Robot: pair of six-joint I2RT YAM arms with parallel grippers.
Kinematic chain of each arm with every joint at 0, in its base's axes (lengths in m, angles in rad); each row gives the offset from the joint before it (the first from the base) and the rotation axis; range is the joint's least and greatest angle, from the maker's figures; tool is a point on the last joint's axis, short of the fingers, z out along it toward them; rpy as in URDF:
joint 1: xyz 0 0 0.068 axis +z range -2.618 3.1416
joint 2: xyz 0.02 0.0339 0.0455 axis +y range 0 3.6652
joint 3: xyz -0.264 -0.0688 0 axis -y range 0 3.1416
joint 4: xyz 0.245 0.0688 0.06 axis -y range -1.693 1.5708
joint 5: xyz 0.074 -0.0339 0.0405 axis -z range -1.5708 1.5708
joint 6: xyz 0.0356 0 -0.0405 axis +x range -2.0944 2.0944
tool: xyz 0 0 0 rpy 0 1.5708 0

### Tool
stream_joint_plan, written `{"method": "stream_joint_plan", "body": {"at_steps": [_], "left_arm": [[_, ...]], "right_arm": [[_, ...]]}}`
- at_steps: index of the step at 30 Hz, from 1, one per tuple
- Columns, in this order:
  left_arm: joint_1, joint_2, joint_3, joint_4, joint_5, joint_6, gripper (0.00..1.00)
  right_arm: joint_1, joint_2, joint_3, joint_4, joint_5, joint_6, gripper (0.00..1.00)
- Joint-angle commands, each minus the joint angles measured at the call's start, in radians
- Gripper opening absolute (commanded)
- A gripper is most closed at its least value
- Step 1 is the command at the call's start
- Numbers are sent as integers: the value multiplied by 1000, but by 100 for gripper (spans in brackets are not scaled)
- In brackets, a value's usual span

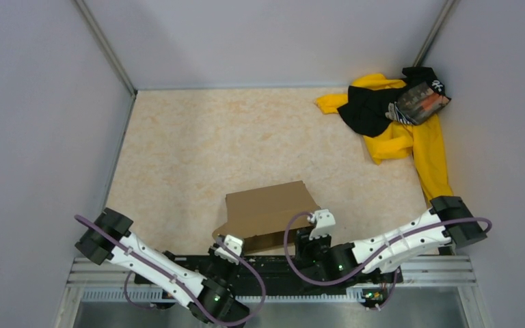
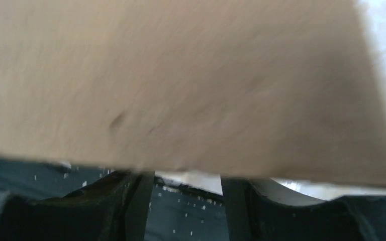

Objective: Fold the paper box

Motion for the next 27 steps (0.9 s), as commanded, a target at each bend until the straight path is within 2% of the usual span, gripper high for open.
{"method": "stream_joint_plan", "body": {"at_steps": [1,6,9,13,20,24,26,27], "left_arm": [[-28,14,38,-5,50,25,39],[-68,15,79,-5,107,53,39],[-91,28,124,-5,162,94,38],[-153,46,233,-7,226,163,35],[-268,88,441,-7,230,283,34],[-329,35,522,-7,187,325,34],[-348,-17,545,-6,128,339,38],[-349,-49,548,-6,91,352,50]], "right_arm": [[66,27,40,11,-83,-3,50],[144,1,57,-15,-184,13,52],[194,-44,79,16,-223,-38,52],[229,-75,166,52,-269,-186,51],[235,-98,344,83,-299,-383,51],[241,-129,433,81,-262,-444,50],[241,-144,482,54,-208,-461,50],[241,-151,512,28,-169,-466,48]]}}
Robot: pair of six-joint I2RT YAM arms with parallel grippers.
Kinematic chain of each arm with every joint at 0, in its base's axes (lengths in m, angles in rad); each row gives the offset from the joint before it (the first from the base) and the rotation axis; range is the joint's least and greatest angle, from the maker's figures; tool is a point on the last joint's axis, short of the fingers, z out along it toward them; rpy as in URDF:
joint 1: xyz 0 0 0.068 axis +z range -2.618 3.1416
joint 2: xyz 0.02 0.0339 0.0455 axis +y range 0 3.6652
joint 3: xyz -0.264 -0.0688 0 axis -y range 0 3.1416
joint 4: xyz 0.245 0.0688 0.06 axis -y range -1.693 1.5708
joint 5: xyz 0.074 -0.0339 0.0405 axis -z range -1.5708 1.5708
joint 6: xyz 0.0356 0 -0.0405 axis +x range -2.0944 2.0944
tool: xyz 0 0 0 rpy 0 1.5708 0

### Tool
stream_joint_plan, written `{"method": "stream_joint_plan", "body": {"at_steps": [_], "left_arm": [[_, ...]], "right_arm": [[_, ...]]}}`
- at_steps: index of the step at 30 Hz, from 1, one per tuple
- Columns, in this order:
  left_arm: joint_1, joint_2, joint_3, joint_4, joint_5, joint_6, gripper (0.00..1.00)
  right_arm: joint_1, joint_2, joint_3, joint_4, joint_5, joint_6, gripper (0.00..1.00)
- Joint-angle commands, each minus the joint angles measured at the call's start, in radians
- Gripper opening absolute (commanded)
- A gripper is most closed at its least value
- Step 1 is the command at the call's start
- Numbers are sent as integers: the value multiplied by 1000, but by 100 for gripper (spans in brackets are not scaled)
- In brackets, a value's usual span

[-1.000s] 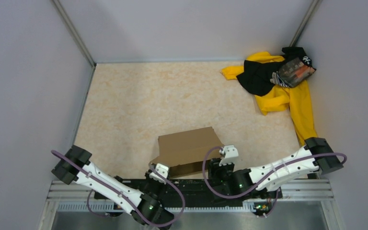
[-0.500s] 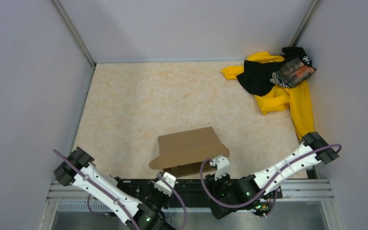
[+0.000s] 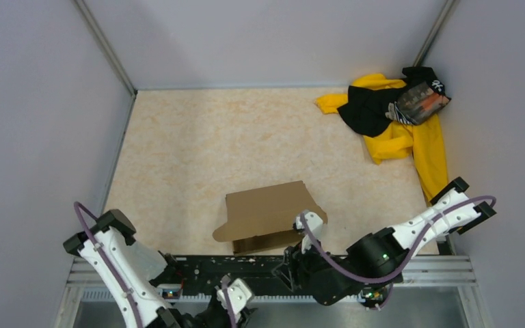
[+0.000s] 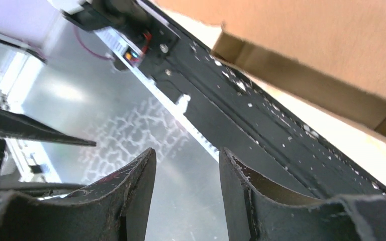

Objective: Fold the paper box

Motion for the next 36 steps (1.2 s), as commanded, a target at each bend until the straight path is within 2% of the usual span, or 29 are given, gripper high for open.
{"method": "stream_joint_plan", "body": {"at_steps": [1,2,5,7,9,11,12,13,14,16,17,20,24,28,30,36], "left_arm": [[-26,-139,55,-15,-161,81,64],[-26,-174,60,-15,-212,107,71],[-10,-286,62,-10,-340,179,75],[59,-380,23,72,-358,294,70],[177,-500,-73,336,-324,569,60],[324,-644,-246,814,-219,1063,54],[391,-727,-322,936,-147,1132,53],[469,-762,-368,977,-109,1137,52],[512,-769,-384,941,-97,1098,52],[586,-713,-358,822,-68,1012,56],[628,-668,-340,812,-2,1022,60],[806,-539,-290,768,158,1047,67],[1161,-571,-393,997,557,1167,69],[1449,-541,-437,1005,856,1156,70],[1517,-517,-461,1009,952,1143,70],[1496,-582,-543,1019,1064,1043,60]], "right_arm": [[10,-48,152,-56,145,-90,47],[10,-50,187,-82,184,-103,46],[3,-56,301,-164,324,-164,39],[-56,-69,351,-185,353,-235,33],[-185,-97,357,-106,289,-370,28],[-363,-118,335,-20,157,-493,26],[-466,-117,317,14,67,-538,26],[-597,-107,303,40,-29,-572,26],[-682,-90,288,64,-116,-598,28],[-826,-52,242,115,-274,-634,30],[-873,-40,214,153,-327,-647,32],[-951,-14,161,232,-414,-675,36],[-1045,23,108,306,-535,-696,37],[-1107,44,34,356,-644,-707,37],[-1113,44,-7,372,-673,-702,37],[-1113,-53,-156,397,-743,-647,35]]}}
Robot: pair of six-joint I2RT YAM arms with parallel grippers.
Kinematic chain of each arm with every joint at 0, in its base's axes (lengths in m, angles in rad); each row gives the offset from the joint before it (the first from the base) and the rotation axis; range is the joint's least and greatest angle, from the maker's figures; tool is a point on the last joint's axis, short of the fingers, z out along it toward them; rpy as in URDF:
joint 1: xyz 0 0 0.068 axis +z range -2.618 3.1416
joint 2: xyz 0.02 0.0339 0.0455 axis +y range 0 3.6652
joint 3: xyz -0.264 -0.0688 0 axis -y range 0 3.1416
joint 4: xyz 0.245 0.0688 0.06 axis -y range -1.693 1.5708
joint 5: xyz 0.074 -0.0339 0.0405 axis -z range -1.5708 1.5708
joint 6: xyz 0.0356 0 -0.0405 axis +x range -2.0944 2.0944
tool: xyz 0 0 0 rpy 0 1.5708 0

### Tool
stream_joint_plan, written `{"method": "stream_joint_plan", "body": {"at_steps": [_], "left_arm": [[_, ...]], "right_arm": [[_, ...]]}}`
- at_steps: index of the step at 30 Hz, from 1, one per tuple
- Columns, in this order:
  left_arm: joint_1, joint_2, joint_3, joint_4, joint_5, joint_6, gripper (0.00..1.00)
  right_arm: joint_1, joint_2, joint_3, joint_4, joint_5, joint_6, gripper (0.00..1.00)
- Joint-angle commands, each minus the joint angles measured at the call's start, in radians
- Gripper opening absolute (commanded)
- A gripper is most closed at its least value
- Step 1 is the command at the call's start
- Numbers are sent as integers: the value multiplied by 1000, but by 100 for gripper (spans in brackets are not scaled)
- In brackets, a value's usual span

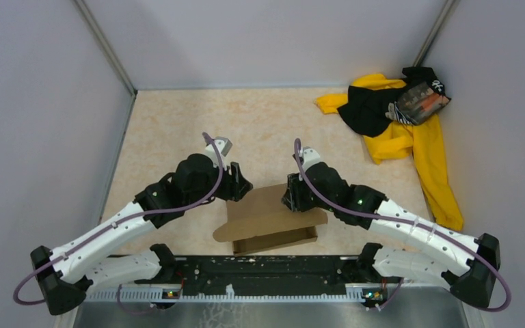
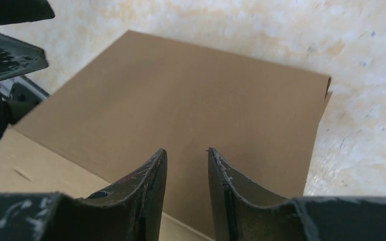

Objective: Fold the paper box

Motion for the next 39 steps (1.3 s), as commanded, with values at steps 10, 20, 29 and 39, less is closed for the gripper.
{"method": "stream_joint_plan", "body": {"at_steps": [10,20,29,39], "left_arm": [[-439,-74,-231,16,-165,-310,60],[-553,-131,-442,5,-257,-521,59],[-445,-164,-496,4,-323,-483,65],[-90,-47,-418,181,-172,-191,67]], "right_arm": [[5,-208,-255,79,-131,102,32],[7,-214,-421,158,-170,162,32],[1,-106,-412,220,-106,153,32],[-214,65,-303,328,-181,15,32]]}}
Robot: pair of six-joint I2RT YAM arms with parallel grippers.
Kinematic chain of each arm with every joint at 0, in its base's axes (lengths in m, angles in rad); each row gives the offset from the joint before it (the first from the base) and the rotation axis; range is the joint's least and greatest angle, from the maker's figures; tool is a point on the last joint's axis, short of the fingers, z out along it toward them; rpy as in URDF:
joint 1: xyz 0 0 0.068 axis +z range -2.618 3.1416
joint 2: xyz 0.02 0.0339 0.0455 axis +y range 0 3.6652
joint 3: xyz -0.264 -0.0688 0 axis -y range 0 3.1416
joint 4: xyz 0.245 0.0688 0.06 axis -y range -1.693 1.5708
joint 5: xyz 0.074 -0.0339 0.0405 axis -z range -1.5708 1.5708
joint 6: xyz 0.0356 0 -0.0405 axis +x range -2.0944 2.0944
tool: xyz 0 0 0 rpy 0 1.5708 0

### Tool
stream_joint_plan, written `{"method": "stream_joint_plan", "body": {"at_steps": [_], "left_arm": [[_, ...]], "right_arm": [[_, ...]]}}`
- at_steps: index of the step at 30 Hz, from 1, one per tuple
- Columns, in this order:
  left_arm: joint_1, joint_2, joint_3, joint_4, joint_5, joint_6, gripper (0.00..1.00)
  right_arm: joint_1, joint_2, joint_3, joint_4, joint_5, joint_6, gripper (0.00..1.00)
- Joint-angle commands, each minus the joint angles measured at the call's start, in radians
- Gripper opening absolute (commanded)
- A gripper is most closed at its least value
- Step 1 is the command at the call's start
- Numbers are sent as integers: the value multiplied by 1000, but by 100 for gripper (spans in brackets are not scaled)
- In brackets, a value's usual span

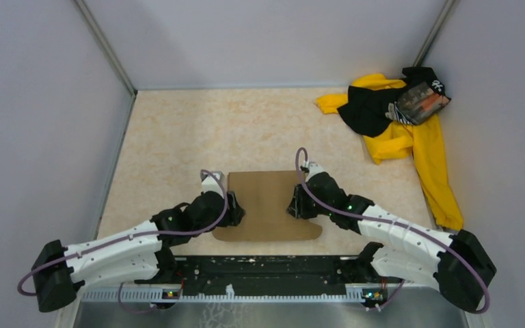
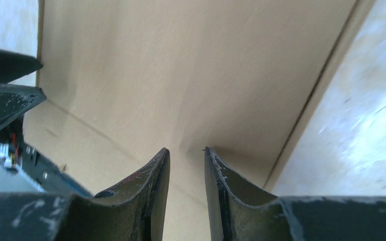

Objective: Fold the paper box

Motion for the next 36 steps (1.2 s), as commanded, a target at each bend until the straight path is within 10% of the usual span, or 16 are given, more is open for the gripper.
{"method": "stream_joint_plan", "body": {"at_steps": [1,9,19,36], "left_arm": [[131,109,68,82,76,174,67],[421,332,176,248,276,330,68],[444,328,497,31,290,410,68],[528,254,314,16,250,373,71]], "right_arm": [[-142,103,104,57,-40,-125,32],[-333,384,340,117,-208,-259,33],[-390,424,643,-37,-237,-332,40],[-390,-93,135,-161,-221,-80,47]]}}
